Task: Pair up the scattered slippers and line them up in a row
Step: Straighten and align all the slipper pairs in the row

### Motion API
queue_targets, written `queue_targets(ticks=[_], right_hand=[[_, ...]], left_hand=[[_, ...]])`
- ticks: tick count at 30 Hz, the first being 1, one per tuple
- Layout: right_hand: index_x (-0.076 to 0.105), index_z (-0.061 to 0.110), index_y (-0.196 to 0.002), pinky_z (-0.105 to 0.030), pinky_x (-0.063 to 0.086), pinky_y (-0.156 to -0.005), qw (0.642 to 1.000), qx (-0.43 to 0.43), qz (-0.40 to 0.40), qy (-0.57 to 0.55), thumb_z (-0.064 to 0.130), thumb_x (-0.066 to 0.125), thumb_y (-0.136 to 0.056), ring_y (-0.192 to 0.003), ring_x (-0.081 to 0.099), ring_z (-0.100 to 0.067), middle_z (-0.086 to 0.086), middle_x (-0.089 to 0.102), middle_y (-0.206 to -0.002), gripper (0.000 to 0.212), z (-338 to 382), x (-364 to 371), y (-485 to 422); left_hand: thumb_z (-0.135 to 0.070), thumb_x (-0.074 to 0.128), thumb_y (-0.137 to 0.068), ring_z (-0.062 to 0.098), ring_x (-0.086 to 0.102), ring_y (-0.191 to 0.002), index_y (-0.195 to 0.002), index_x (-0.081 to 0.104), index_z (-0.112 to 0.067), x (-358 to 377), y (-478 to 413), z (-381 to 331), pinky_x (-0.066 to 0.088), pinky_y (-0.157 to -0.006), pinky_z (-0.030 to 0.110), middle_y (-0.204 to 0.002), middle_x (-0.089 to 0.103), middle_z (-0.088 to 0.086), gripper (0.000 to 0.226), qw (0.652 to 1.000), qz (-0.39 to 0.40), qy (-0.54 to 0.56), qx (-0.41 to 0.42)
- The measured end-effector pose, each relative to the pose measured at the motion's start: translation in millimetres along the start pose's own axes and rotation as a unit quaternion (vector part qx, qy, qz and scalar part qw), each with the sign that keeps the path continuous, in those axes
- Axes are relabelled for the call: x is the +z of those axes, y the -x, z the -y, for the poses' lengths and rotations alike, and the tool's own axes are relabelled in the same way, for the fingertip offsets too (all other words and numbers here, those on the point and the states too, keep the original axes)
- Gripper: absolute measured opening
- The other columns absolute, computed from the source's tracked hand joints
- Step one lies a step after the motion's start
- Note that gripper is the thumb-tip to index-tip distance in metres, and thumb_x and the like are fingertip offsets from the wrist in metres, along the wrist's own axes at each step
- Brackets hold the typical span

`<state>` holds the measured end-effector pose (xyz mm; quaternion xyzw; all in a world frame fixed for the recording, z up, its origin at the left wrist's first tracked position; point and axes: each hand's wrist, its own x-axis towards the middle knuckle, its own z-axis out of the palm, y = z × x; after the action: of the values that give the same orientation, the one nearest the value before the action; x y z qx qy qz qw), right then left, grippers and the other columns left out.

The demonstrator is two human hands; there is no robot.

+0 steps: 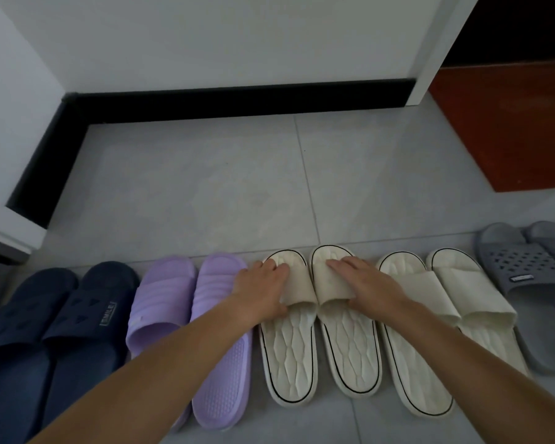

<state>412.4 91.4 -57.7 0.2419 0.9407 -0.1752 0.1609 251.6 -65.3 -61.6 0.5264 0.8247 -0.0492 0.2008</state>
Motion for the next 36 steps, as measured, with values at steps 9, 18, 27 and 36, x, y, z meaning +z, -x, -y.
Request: queue_targets(ticks=[9, 18, 27, 36], right_hand=[[0.020, 0.031, -0.146, -0.037, 0.042, -0.102, 1.000, 0.005, 0.007, 0.004, 0.019, 0.063, -0.080, -0.137, 0.028, -0.017, 0.004, 0.028, -0.146, 0.080, 2.8, 0.7, 1.9], [0.012, 0.039, -0.147, -0.036, 0.030, -0.111, 0.999, 0.036, 0.004, -0.028, 0.031, 0.064, -0.081, -0.144, 0.017, -0.016, 0.003, 0.013, -0.157, 0.084, 4.0, 4.7, 8.5], [0.024, 0.044, -0.143, -0.038, 0.034, -0.106, 0.998, 0.047, -0.033, -0.010, 0.051, 0.060, -0.081, -0.139, 0.024, -0.017, 0.004, 0.021, -0.153, 0.072, 4.9, 6.0, 20.8], [0.011, 0.038, -0.147, -0.039, 0.032, -0.109, 0.998, 0.055, 0.033, -0.005, 0.053, 0.065, -0.076, -0.141, 0.022, -0.023, -0.001, 0.013, -0.156, 0.091, 4.8, -4.6, 35.6]], left_hand=[[-0.050, 0.069, -0.070, 0.027, 0.044, -0.118, -0.130, 0.036, -0.021, 3.3, -1.7, 4.6, 0.043, -0.085, 0.042, -0.128, 0.045, 0.003, 0.075, 1.000, 0.002, 0.014, 0.001], [-0.059, 0.062, -0.074, 0.027, 0.043, -0.121, -0.137, 0.030, -0.020, 4.4, 3.8, 7.7, 0.040, -0.091, 0.042, -0.134, 0.043, 0.004, 0.080, 1.000, -0.003, 0.016, 0.022], [-0.062, 0.070, -0.063, 0.028, 0.037, -0.130, -0.142, 0.024, -0.014, -2.9, 15.7, 32.6, 0.029, -0.106, 0.051, -0.144, 0.035, 0.005, 0.104, 0.997, 0.056, -0.030, 0.036], [-0.068, 0.070, -0.060, 0.030, 0.036, -0.131, -0.145, 0.018, -0.008, -22.1, 5.7, 2.7, 0.029, -0.104, 0.048, -0.144, 0.035, 0.010, 0.116, 0.994, 0.085, -0.050, 0.048]])
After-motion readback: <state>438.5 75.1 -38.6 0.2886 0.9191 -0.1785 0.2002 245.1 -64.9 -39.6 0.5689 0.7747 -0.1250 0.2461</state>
